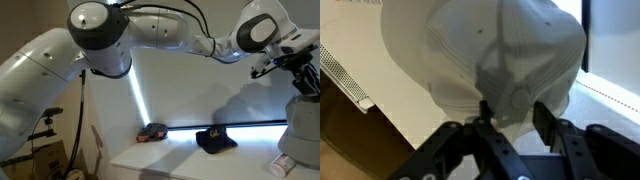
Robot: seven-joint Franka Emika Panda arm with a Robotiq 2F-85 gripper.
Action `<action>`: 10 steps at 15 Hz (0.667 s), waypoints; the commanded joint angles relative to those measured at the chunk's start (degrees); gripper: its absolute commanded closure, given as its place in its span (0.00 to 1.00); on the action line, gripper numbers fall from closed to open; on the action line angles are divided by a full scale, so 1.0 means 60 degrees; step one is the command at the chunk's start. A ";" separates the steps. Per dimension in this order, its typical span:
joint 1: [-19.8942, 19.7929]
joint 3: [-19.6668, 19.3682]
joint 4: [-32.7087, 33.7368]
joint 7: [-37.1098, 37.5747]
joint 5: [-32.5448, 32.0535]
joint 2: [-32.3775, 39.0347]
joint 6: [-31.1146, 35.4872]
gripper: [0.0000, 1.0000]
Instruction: Move the light gray hat to the left
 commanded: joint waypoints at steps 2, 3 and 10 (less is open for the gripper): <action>-0.0005 -0.0059 -0.0156 -0.0163 -0.0106 -0.0115 -0.0358 0.89; -0.0003 -0.0068 -0.0147 -0.0162 -0.0103 -0.0114 -0.0364 0.95; 0.0386 0.0510 0.0114 -0.1805 -0.0068 -0.0849 -0.1390 0.99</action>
